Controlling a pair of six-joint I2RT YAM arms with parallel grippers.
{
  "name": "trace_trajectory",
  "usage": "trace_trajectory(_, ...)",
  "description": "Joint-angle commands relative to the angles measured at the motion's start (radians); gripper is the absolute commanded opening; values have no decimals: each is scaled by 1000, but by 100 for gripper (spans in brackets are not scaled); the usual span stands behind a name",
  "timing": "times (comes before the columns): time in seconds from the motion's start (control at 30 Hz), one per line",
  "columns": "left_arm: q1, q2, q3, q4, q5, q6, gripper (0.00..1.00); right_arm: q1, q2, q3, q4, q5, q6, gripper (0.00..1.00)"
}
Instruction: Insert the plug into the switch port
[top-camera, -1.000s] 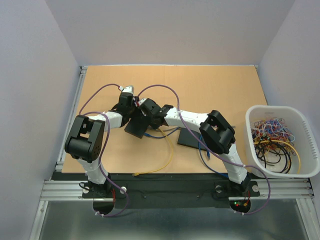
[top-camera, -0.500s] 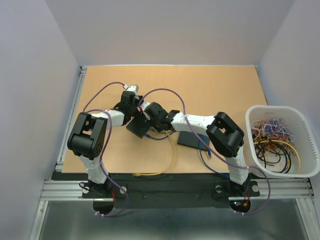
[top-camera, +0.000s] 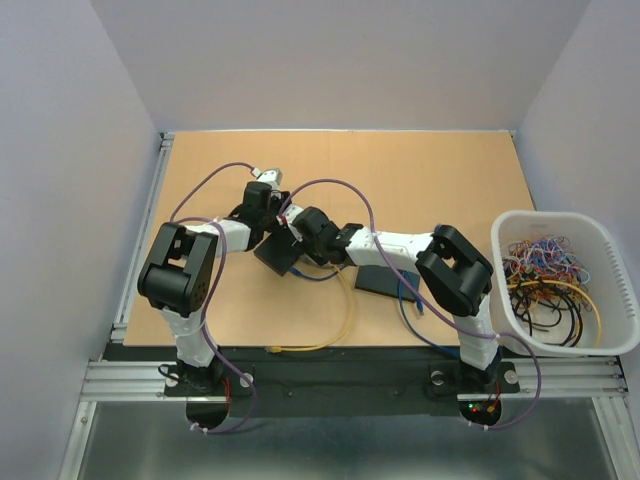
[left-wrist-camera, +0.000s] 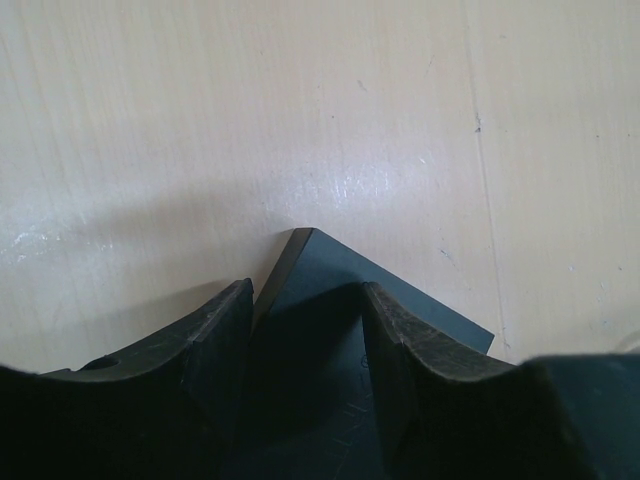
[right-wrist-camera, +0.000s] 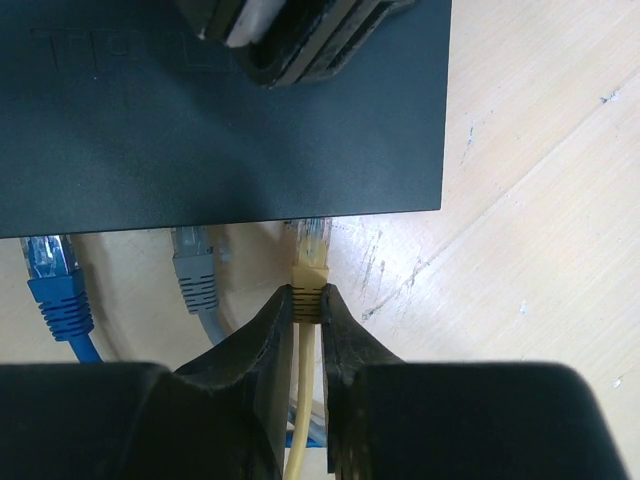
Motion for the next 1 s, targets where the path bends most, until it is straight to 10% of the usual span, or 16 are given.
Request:
trace_trajectory(0.0,-38,52,-1,-60,170,-29,56,25,-25,30,238,-40,-9,0)
trace_trajectory(0.97,-38,3,-295,106,335,-238,55,-51,-10,-2,492,-94,22,0)
